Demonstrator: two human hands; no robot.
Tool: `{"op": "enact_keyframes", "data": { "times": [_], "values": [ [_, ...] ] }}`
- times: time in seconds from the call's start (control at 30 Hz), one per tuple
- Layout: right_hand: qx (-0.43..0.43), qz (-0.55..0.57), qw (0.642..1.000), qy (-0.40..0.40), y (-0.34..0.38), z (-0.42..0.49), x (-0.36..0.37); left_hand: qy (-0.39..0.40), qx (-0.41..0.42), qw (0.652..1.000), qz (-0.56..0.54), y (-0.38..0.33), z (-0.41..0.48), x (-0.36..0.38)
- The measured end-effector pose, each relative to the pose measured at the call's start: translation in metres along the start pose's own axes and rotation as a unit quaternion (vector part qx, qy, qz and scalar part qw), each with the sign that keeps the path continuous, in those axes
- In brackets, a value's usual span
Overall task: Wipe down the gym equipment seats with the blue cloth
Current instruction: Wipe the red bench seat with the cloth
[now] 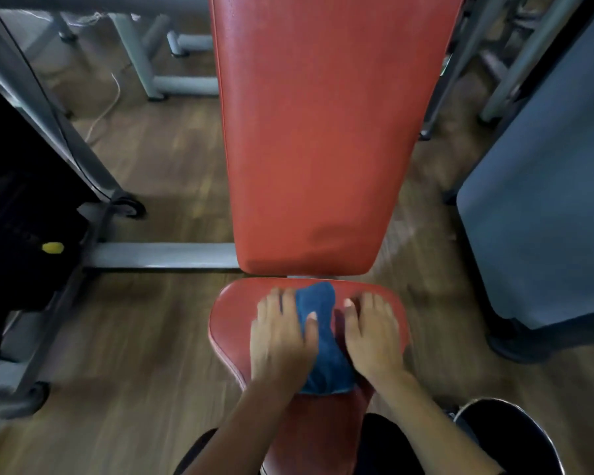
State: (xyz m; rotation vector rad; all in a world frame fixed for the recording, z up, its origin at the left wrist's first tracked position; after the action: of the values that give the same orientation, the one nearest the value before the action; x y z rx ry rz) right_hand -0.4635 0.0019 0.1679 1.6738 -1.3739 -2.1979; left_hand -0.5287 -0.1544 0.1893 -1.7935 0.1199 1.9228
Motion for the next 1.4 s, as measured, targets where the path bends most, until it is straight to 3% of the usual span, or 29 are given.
{"op": "enact_keyframes", "data": {
  "times": [0.1, 0.23, 0.37, 0.57, 0.8, 1.03, 1.23, 1.4],
  "values": [
    [-0.051, -0.074, 0.993, 0.071, -0.019, 0.012, 0.021, 0.127, 0.037, 0.991, 0.002, -0.023, -0.002, 0.034],
    [-0.102, -0.136, 0.979, 0.114, -0.031, 0.008, 0.044, 0.154, 0.028, 0.986, 0.064, -0.018, -0.001, 0.063],
    [-0.100, -0.161, 0.975, 0.116, -0.038, 0.005, 0.047, 0.101, 0.056, 0.991, 0.069, -0.011, 0.009, 0.066],
    [-0.091, -0.155, 0.977, 0.118, -0.041, 0.005, 0.052, 0.058, 0.021, 0.998, 0.023, 0.021, 0.051, 0.071],
    [-0.092, -0.160, 0.977, 0.111, -0.041, 0.005, 0.048, 0.080, 0.131, 0.988, 0.005, -0.010, 0.007, 0.068],
    [-0.089, -0.154, 0.977, 0.119, -0.039, 0.007, 0.052, 0.078, 0.043, 0.995, 0.049, 0.017, 0.041, 0.071],
    [-0.088, -0.154, 0.977, 0.116, -0.040, 0.003, 0.049, 0.098, 0.169, 0.981, -0.025, -0.011, 0.012, 0.074],
    [-0.084, -0.146, 0.978, 0.122, -0.038, 0.003, 0.050, 0.099, 0.085, 0.991, 0.033, 0.033, 0.029, 0.068]
  ]
}}
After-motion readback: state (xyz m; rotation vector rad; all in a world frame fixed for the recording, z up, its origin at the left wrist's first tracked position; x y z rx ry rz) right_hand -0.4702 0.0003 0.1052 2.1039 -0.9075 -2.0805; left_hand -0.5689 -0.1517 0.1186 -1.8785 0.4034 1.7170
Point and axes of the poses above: each hand's wrist, its own z-axis towards the middle knuckle, its own x-axis out of the palm, y = z × x, the point moved 10 cm from there along z, towards the middle knuckle, and after that the axes turned 12 degrees about z, right-handed, at the moved point
